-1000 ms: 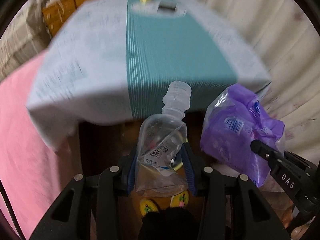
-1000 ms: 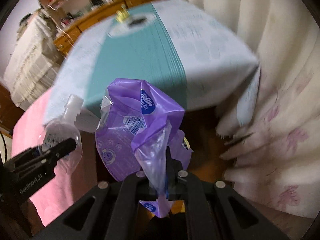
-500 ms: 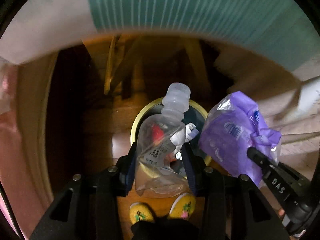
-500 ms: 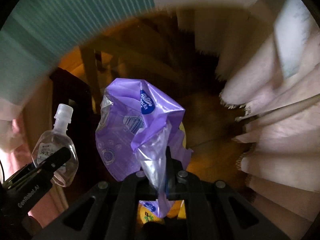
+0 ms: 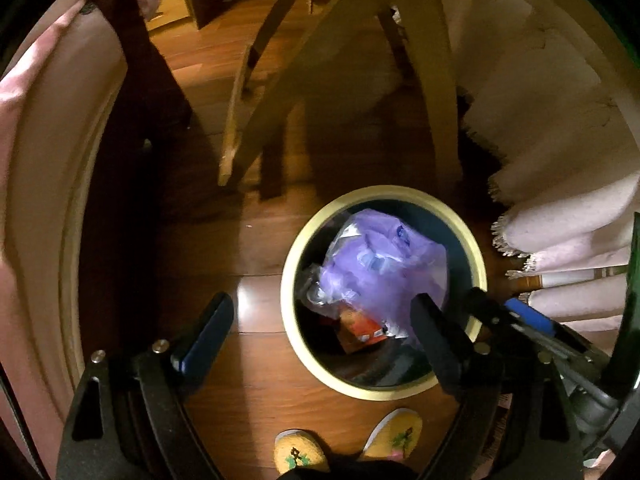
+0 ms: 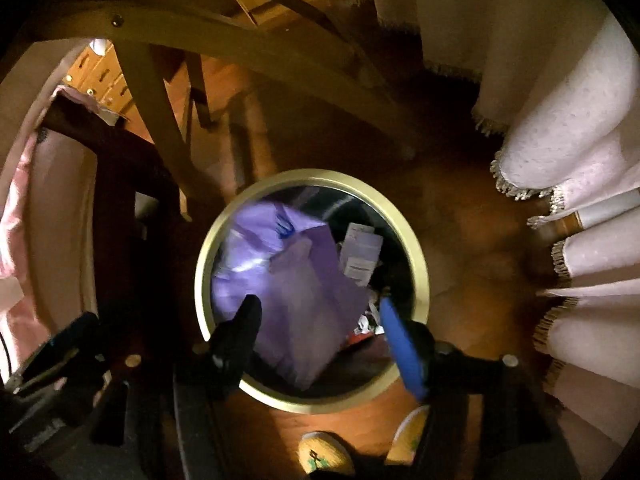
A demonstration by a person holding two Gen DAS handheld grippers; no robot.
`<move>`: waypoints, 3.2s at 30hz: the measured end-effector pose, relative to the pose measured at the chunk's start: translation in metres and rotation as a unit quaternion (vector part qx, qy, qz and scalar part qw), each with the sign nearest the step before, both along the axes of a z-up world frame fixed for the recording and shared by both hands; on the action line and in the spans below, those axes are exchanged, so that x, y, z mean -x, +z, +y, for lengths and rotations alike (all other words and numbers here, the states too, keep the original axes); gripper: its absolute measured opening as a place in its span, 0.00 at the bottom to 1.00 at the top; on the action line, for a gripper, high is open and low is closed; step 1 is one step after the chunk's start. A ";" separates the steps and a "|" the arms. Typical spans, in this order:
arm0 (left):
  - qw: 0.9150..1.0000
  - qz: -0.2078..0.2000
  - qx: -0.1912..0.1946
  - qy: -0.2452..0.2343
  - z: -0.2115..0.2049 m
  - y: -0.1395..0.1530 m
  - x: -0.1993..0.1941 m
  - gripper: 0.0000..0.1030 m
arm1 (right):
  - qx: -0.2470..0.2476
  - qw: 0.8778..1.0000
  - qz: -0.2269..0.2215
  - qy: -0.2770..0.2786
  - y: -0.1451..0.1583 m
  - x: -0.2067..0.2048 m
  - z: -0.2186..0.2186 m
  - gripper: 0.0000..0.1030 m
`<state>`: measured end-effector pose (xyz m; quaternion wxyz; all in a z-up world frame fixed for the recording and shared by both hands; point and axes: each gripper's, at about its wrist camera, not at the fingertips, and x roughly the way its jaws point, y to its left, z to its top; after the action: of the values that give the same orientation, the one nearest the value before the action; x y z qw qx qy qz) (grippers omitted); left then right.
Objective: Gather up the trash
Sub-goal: 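Carry the clear bottle and purple bag over the bin and open both tools, then raise both tools back toward the table, then grasp the black TALOPN card with the right tool while the left tool grasps the yellow crumpled paper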
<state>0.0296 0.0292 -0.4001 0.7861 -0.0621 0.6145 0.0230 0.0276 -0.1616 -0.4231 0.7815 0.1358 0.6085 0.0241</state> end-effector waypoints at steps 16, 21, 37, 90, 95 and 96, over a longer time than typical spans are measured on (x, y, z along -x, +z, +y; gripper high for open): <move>1.000 -0.013 -0.012 0.024 0.008 0.084 0.029 0.86 | 0.012 1.000 -0.022 0.014 0.088 0.033 -0.007 0.61; 1.000 -0.016 -0.015 0.022 0.007 0.135 0.035 0.86 | 0.012 1.000 -0.026 0.013 0.140 0.044 -0.005 0.61; 0.997 -0.071 -0.028 0.025 0.013 0.322 0.041 0.86 | 0.005 0.996 -0.071 0.045 0.320 0.057 0.011 0.61; 0.967 -0.157 -0.063 -0.189 0.053 0.485 -0.308 0.87 | 0.025 0.982 -0.186 0.007 0.480 -0.273 0.057 0.68; 0.963 -0.121 -0.046 -0.236 0.067 0.443 -0.378 0.87 | 0.043 0.989 -0.143 -0.020 0.428 -0.334 0.075 0.68; 0.961 -0.116 -0.040 -0.246 0.069 0.435 -0.391 0.87 | 0.046 0.990 -0.134 -0.024 0.418 -0.345 0.078 0.68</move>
<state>0.4203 0.0978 0.0353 0.8351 0.1209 0.5142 -0.1539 0.3723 -0.0838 -0.0054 0.8618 0.1096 0.4952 -0.0050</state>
